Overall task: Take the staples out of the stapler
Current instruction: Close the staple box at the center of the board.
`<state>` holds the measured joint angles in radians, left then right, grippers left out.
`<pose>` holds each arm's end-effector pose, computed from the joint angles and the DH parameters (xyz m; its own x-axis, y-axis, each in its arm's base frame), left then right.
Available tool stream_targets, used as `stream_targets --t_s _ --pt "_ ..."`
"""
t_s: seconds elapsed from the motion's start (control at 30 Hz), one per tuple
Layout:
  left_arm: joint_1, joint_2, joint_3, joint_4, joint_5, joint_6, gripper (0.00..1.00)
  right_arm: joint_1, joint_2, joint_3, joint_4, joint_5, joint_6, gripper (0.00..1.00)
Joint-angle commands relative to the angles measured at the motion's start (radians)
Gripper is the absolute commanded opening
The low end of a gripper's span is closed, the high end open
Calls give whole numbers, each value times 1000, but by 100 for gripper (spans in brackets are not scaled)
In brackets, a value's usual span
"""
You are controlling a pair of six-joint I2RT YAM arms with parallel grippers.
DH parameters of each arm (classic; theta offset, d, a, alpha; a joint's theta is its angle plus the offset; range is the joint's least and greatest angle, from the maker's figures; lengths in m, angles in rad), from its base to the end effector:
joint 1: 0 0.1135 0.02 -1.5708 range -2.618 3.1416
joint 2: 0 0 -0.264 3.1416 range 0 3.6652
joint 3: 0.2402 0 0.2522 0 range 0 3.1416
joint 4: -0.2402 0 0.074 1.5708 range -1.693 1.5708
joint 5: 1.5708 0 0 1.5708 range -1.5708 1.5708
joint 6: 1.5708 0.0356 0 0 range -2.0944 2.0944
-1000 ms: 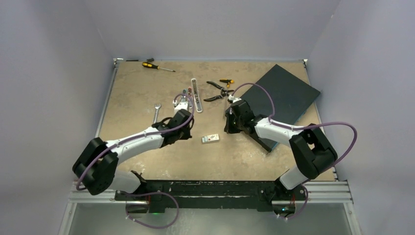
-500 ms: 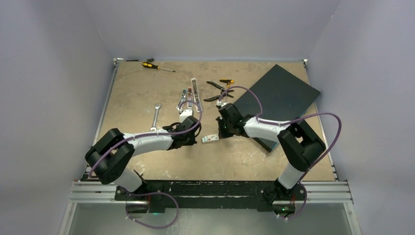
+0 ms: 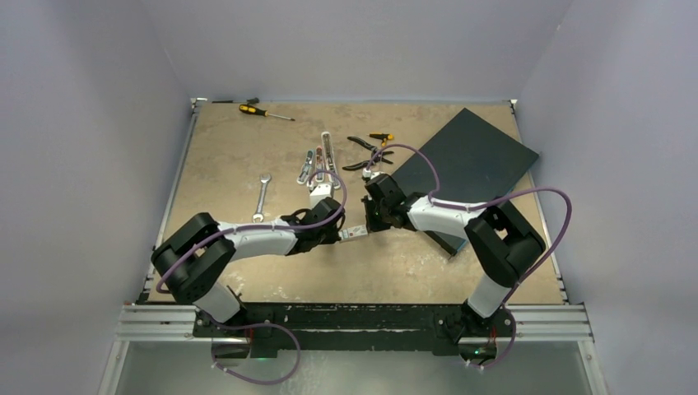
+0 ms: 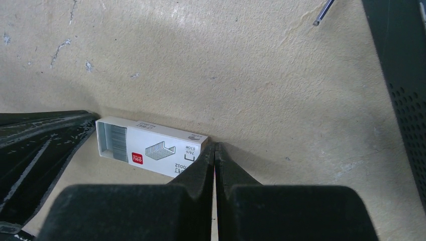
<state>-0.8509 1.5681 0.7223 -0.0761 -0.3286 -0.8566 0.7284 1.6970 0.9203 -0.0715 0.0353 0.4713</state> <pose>0.2010 -0.2118 0.1481 -0.7847 -0.1899 -0.5901 -0.0150 0.9575 -0.2882 0.2564 0.2270 0.1643 -0.7929 -0.0992 -0.6013 -0.3231 0.9050 0.2767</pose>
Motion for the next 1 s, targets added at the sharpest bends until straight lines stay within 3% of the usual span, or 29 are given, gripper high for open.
stream_targets --t_s 0.0,0.73,0.83,0.97 --pt "-21 50 -20 -3 38 -31 0 16 2 26 -31 -19 18 0" --pt "-69 73 -1 38 65 -63 0 63 6 19 37 -122 73 0" --pt "-70 51 -5 -17 34 -67 0 63 -15 7 4 -60 87 0" --pt "-70 -16 16 -200 -114 -98 3 63 -90 -47 -85 46 143 2"
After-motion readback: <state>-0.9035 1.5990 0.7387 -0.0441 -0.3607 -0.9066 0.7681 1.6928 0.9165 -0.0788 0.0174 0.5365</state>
